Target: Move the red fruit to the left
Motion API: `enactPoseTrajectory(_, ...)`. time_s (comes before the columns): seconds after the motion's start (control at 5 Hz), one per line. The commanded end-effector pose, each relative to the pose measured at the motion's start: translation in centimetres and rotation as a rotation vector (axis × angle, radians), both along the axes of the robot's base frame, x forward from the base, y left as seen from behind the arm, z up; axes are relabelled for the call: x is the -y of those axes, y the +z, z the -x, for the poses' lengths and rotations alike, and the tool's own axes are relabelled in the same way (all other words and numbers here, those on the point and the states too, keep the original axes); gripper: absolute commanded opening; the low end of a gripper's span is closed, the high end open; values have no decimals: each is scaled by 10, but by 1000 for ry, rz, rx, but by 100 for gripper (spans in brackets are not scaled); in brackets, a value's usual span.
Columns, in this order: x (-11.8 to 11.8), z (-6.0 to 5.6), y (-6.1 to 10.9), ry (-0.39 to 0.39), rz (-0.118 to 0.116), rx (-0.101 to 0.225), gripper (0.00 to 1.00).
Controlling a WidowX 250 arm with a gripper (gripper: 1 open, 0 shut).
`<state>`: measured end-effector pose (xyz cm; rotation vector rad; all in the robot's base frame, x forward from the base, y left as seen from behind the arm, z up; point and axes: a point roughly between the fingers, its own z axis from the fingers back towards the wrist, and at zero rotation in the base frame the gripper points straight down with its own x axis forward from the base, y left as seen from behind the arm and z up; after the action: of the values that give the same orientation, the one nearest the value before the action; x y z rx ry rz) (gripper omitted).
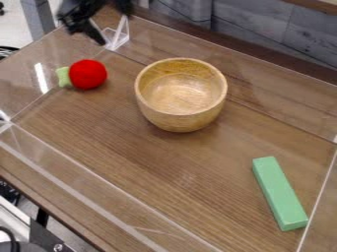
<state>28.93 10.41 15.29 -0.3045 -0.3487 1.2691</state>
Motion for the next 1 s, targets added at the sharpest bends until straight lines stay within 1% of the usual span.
enactPoseTrajectory(0.0, 13, 0, 8, -26, -56, 33, 100)
enactPoseTrajectory(0.2, 46, 0, 8, -194, -95, 44, 100)
enactPoseTrajectory(0.4, 67, -12, -6, -393, -138, 59, 100)
enactPoseTrajectory(0.6, 83, -16, -21, -594, -189, 67, 100)
enactPoseTrajectory(0.8, 94, -13, -32, -804, -250, 100, 100)
